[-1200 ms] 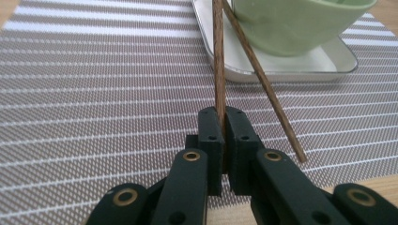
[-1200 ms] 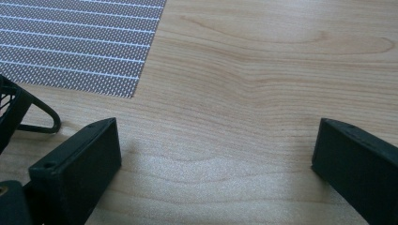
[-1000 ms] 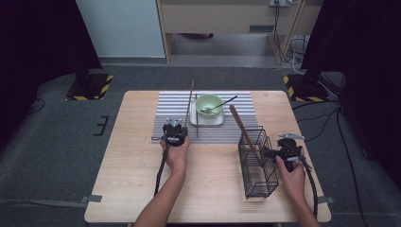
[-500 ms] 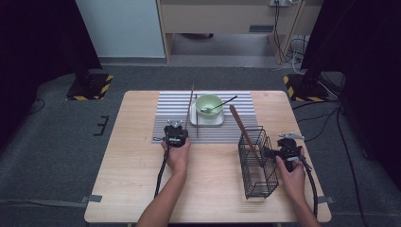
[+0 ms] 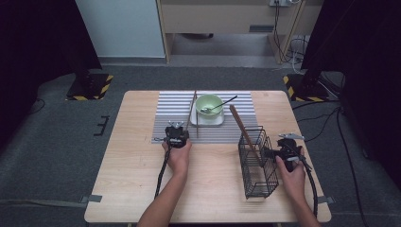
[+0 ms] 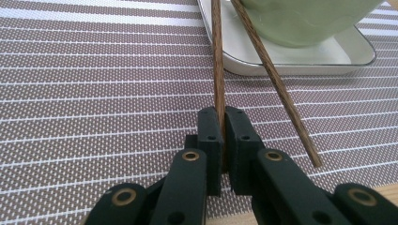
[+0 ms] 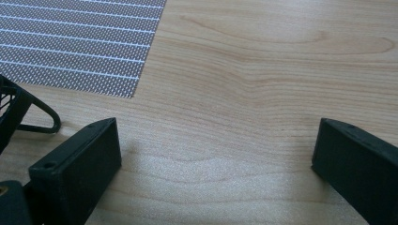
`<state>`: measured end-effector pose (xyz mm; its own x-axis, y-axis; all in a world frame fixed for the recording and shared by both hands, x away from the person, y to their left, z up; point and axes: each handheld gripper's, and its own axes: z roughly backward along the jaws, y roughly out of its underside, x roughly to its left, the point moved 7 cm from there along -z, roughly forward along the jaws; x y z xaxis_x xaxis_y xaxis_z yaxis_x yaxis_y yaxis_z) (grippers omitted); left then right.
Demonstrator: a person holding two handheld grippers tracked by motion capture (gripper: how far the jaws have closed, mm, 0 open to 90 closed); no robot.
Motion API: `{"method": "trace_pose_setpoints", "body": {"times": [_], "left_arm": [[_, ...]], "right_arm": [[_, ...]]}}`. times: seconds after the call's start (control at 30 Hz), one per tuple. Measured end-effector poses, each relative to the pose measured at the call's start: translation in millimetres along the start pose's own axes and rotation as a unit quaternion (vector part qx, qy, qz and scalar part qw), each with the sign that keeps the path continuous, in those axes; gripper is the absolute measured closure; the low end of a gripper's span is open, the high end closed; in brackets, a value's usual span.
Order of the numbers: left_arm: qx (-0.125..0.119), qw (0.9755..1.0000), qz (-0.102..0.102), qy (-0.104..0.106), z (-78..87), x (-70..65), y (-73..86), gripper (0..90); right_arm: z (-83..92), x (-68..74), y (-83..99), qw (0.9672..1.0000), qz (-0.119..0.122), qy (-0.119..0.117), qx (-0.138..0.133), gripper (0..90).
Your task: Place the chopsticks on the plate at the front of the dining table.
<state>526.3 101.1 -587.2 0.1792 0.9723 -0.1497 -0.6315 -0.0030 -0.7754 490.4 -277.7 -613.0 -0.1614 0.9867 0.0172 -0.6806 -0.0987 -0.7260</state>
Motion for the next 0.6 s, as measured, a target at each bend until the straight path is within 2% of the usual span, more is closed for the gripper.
{"method": "trace_pose_setpoints", "body": {"times": [0.4,0.6], "left_arm": [[-0.009,0.9999,-0.005,-0.003,1.7,-0.7,-0.6,85.7],[-0.013,0.9999,0.001,-0.007,2.9,3.1,-1.8,85.7]], "right_arm": [[0.0,0.0,0.0,1.0000,0.000,0.000,0.000,1.8],[0.0,0.0,0.0,1.0000,0.000,0.000,0.000,1.8]]}}
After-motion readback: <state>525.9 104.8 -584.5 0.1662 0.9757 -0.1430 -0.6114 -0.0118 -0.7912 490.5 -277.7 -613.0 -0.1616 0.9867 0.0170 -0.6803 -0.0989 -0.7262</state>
